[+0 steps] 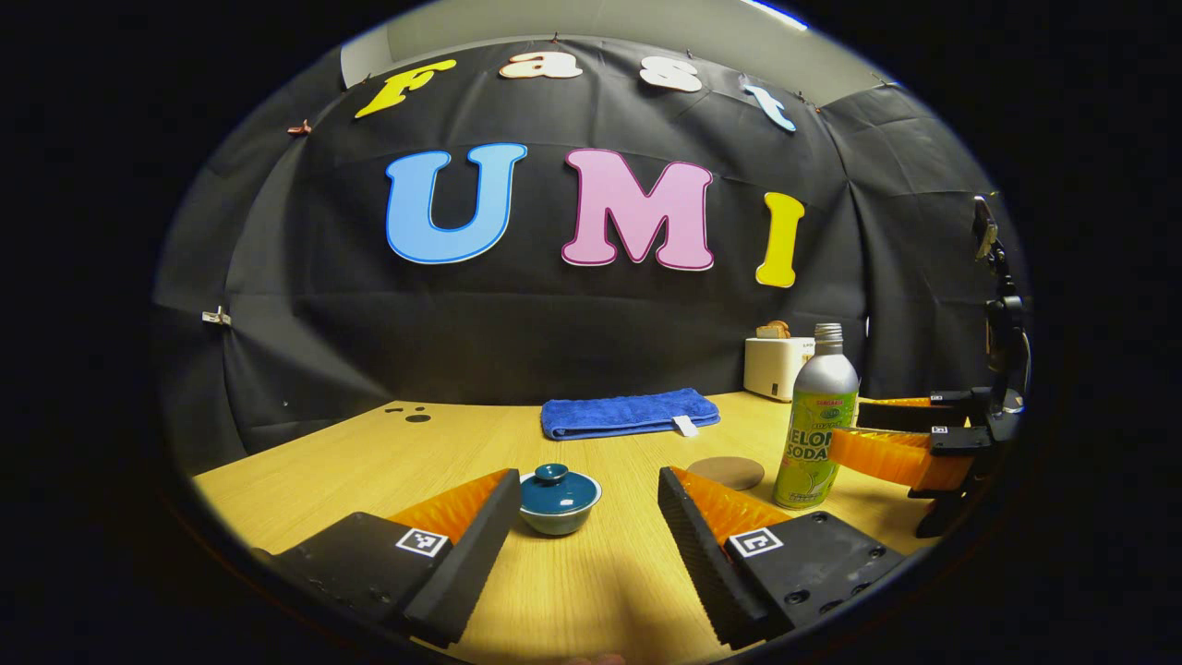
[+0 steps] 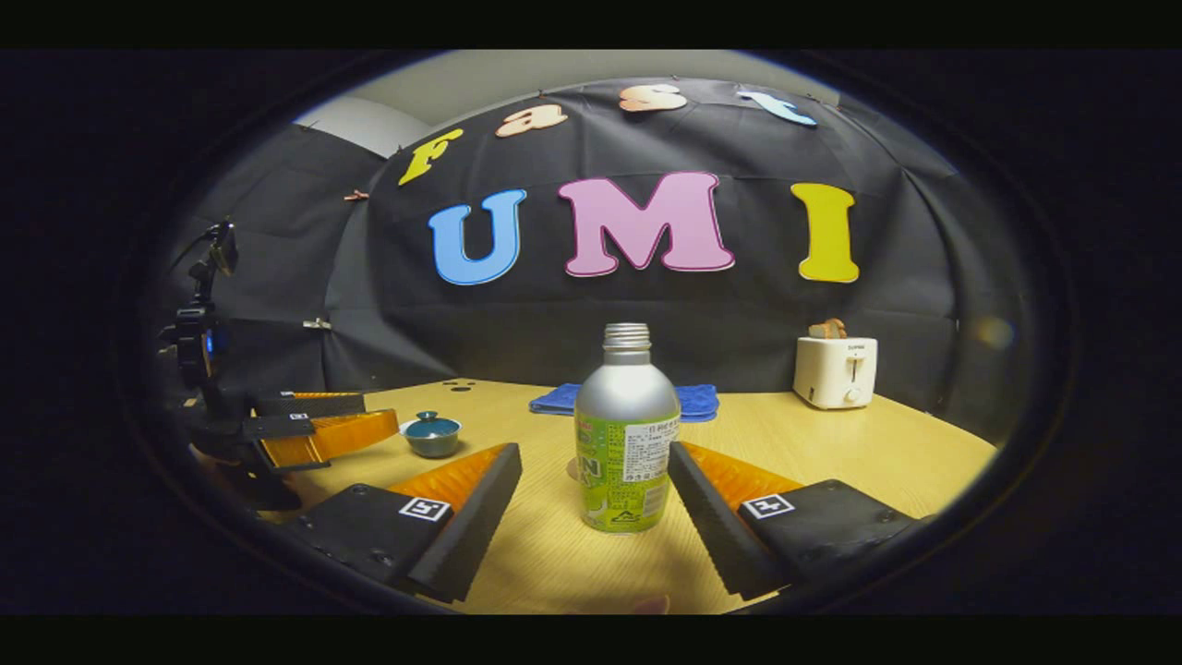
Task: Open the teacup lid with one hand, grasp the water bottle and pour water into the teacup with the other hand; after pouring, place the water bottle on the coaster and then close the teacup lid.
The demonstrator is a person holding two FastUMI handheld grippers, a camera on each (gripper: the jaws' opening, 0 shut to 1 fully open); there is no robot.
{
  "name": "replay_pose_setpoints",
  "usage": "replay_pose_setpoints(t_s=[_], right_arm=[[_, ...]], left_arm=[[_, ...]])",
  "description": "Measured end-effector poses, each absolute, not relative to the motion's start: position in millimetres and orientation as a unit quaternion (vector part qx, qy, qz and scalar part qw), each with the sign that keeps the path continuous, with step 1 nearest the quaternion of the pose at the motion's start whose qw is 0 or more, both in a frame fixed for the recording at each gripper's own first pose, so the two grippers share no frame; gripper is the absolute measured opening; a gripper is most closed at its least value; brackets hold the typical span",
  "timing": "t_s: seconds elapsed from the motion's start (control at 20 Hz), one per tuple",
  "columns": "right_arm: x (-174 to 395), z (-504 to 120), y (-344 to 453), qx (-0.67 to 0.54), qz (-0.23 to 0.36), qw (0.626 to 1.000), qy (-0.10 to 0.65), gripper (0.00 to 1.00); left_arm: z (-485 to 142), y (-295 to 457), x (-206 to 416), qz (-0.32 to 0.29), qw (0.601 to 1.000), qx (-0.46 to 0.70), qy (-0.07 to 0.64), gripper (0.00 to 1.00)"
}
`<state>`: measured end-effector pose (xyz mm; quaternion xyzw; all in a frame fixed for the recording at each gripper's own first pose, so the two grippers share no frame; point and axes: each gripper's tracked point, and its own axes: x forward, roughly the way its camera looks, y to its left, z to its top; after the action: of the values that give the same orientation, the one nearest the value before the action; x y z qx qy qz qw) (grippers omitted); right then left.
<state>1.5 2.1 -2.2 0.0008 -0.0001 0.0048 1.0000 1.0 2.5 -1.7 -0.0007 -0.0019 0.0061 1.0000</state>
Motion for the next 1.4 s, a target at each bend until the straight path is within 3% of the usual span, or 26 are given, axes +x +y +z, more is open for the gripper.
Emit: replay_pose_setpoints(t_s=[0.45, 0.95, 1.0, 1.2, 1.4], right_arm=[[-24.5, -5.5, 14.7, 0.003, 0.007, 1.0, 0.001, 0.98], [-63.2, 2.4, 33.9, 0.004, 0.012, 1.0, 0.005, 0.98], [-67.0, 5.0, 35.6, 0.004, 0.012, 1.0, 0.005, 0.98], [-81.6, 16.5, 46.8, 0.004, 0.012, 1.0, 0.005, 0.99], [-88.4, 10.4, 47.7, 0.004, 0.011, 1.0, 0.005, 0.98]], left_arm=[[-1.8, 23.6, 45.6, 0.004, 1.0, 0.006, 0.011, 0.93], [-20.2, 43.2, 87.9, 0.0, 0.998, 0.016, 0.064, 0.77], [-24.1, 41.8, 89.5, -0.003, 0.997, 0.021, 0.072, 0.72], [-32.2, 36.8, 96.0, -0.011, 0.994, 0.044, 0.098, 0.7], [-31.7, 39.4, 98.8, -0.006, 0.994, 0.047, 0.101, 0.53]])
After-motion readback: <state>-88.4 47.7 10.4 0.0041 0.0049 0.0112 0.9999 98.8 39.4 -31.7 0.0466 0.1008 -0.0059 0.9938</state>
